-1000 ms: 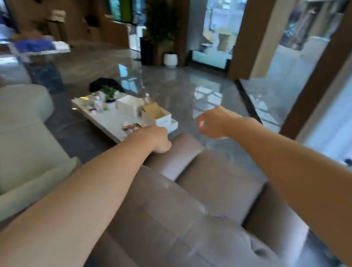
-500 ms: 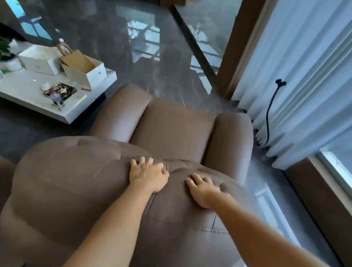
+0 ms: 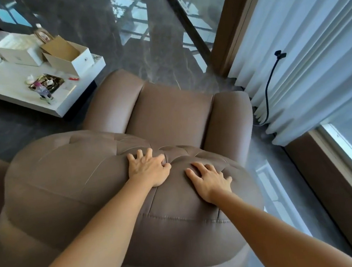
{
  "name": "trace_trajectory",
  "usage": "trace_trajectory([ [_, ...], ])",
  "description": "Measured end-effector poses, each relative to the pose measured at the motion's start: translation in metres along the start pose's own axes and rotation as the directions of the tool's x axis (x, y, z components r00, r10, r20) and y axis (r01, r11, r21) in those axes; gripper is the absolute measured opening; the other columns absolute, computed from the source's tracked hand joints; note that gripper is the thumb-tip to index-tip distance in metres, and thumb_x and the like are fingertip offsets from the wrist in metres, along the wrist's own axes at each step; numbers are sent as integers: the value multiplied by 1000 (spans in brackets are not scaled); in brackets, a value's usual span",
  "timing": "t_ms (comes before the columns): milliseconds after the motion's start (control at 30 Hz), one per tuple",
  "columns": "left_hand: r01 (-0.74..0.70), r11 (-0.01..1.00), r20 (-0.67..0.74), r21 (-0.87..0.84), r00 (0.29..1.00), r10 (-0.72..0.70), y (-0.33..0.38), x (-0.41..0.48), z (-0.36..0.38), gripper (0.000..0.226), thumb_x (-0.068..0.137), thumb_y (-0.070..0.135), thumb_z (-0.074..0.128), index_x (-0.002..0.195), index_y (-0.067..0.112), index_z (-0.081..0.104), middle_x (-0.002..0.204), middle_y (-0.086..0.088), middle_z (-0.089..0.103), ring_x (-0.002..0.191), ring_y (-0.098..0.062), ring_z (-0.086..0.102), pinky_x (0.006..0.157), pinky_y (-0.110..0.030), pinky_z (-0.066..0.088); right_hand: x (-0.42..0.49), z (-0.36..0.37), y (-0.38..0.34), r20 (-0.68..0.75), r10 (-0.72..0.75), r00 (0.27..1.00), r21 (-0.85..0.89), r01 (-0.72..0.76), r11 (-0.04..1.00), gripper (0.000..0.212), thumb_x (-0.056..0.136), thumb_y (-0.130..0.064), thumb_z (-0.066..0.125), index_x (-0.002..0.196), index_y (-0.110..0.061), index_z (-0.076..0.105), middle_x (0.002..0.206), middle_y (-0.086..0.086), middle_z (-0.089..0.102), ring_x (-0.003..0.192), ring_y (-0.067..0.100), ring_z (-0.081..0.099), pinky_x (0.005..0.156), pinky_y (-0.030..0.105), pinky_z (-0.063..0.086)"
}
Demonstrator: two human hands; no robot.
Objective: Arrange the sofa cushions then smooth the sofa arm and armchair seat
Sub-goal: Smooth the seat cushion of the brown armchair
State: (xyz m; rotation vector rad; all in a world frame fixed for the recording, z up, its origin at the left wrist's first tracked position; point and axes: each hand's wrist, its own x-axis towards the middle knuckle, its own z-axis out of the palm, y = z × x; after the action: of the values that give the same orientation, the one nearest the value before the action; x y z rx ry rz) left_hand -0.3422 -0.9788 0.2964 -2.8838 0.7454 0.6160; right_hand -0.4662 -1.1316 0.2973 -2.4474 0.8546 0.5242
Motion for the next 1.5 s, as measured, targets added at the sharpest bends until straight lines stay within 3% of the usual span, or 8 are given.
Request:
trace_trajectory([
  [433,185,981,-52,-63,981,-189,79,33,-17,43,82,62,26,101,40,57,120,-2,51,114,-31,41,92,-50,29,73,-56,66,-31,-189,981,-37,188,982,69,74,-80,16,130,-49,43,136,4,48,118,38,44,99,52,28],
  [767,412,894,27,-178,910,-414,192,25,-24,40,85,60,33,104,38,60,123,-3,51,116,-31,40,98,-50,29,117,-118,150,132,-359,924,-129,376,918,73,74,-81,14,132,-47,41,140,4,45,123,40,42,104,53,29],
  [1167,538,807,68,-244,840,-539,279,57,-34,45,88,53,31,112,31,63,127,-9,51,116,-36,40,100,-58,25,175,-182,200,221,-422,879,-165,461,872,66,74,-82,21,132,-55,40,145,-3,43,128,34,43,108,45,31],
  [1500,632,717,111,-296,768,-631,337,76,-54,46,90,51,31,120,33,62,129,-9,52,117,-34,44,100,-48,29,229,-230,238,334,-527,781,-188,603,775,64,81,-78,20,138,-53,34,150,0,40,130,34,44,108,43,33],
])
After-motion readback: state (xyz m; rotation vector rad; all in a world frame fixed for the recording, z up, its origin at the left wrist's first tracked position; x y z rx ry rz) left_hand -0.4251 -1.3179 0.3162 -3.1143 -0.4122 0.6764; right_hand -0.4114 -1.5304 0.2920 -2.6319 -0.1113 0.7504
